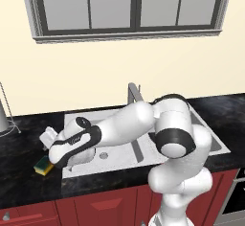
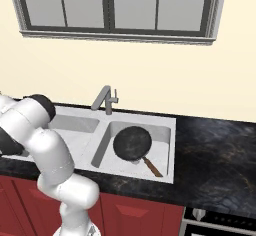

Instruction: Pick the pan and sponge and place them into the sink. Then turn on the water.

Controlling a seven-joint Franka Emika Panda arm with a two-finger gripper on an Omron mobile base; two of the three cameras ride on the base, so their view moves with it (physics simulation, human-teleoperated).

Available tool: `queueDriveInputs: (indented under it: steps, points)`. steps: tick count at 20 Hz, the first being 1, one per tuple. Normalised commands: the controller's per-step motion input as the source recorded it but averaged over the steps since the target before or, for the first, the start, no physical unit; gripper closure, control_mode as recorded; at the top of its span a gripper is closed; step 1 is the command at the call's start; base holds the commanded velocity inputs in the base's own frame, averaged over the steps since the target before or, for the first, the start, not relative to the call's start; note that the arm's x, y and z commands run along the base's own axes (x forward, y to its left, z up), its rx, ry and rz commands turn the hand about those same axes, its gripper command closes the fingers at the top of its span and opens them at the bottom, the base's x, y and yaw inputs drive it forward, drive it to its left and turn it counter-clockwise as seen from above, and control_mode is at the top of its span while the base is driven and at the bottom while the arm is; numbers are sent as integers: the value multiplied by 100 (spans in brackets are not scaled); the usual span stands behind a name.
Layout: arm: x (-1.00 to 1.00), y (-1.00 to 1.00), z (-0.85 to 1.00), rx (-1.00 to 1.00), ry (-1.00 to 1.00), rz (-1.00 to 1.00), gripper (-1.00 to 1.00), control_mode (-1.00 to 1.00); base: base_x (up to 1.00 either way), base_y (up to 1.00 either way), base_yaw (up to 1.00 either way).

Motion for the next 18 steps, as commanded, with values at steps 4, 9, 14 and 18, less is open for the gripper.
queueDriveInputs:
  steps: [4, 9, 14, 18]
  points:
    - [0, 20, -19, 0, 10, 0, -100, -100, 0, 0, 0]
    - [1, 28, -12, 0, 9, 0, -100, -100, 0, 0, 0]
    - [6, 41, -10, -1, 9, 0, -100, -100, 0, 0, 0]
    - [17, 39, 0, -4, 6, 0, -100, -100, 0, 0, 0]
